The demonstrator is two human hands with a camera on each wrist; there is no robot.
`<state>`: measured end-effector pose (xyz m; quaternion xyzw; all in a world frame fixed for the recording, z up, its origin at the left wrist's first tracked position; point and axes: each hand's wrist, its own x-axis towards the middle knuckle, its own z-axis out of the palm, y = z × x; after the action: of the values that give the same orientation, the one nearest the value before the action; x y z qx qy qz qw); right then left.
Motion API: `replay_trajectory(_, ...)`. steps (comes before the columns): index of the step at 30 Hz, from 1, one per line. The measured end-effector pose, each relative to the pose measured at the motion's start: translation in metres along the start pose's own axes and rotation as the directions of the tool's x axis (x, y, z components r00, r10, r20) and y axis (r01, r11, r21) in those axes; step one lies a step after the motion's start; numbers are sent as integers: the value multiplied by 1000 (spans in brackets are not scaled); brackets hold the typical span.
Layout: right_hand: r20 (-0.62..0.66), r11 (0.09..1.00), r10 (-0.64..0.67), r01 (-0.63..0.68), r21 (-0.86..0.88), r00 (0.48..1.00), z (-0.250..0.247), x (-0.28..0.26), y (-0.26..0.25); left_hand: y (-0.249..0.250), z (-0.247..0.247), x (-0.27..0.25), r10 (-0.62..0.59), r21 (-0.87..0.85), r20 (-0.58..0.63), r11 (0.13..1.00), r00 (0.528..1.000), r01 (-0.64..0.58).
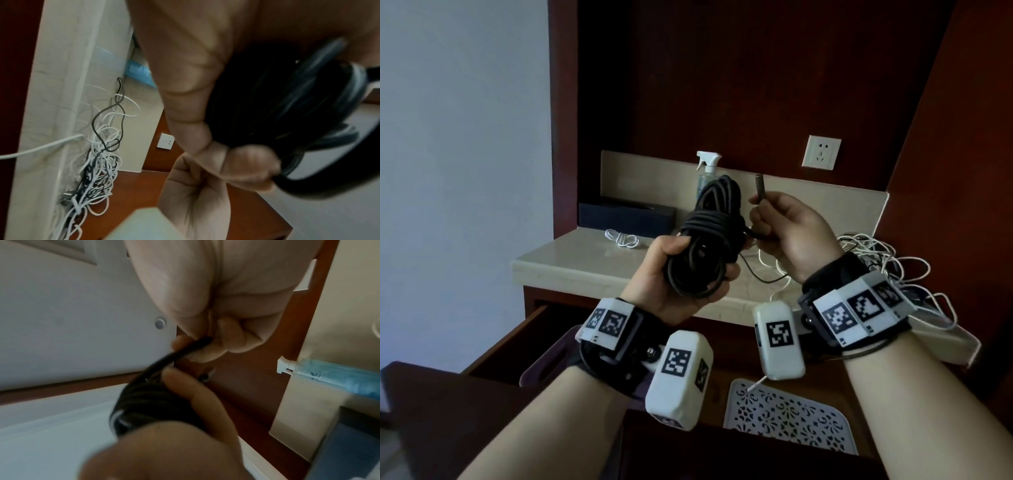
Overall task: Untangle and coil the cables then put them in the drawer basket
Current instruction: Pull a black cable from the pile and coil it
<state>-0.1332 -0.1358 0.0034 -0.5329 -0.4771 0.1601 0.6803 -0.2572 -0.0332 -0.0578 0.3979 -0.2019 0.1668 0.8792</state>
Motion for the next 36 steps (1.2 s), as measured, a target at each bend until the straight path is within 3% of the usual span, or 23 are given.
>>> replay_trajectory(3,1,998,-11,12,-64,1000,1,2,1,2,-1,0,-13,138,-8,990,1000,14)
replay_trajectory(8,-55,942,-146,121,-314,988,2,6,2,4,1,5,31,323,-88,946,996,-1)
replay_trajectory(12,-83,862,-275,207,-463,958,10,10,5,0,0,7,96,318,-222,948,970,-21)
replay_trajectory(15,-111,772,-378,247,-586,919,3,13,4,2,2,5,78,294,-272,956,959,5)
replay_trajectory(19,36,473,-618,408,-781,785,-11,12,4,10,3,3,77,309,-333,950,940,32)
replay_trajectory(22,206,248,-706,509,-824,678,-20,14,11,13,2,5,42,303,-322,951,946,60)
replay_trajectory(27,258,49,-836,534,-844,484,-24,16,13,11,12,13,-40,191,-325,976,945,107)
replay_trajectory(29,325,-24,-836,562,-827,442,-26,17,13,15,14,16,-69,189,-341,972,938,140)
replay_trajectory(31,382,-52,-801,583,-811,461,-28,17,11,21,14,17,-104,213,-360,958,927,191)
replay_trajectory(32,371,7,-765,583,-813,526,-29,16,7,25,14,18,-117,212,-372,955,921,207)
replay_trajectory(34,321,200,-626,544,-815,711,-28,14,1,30,14,19,-122,194,-392,958,912,211)
replay_trajectory(36,342,220,-549,526,-821,763,-27,15,-1,33,15,19,-103,189,-392,964,914,189)
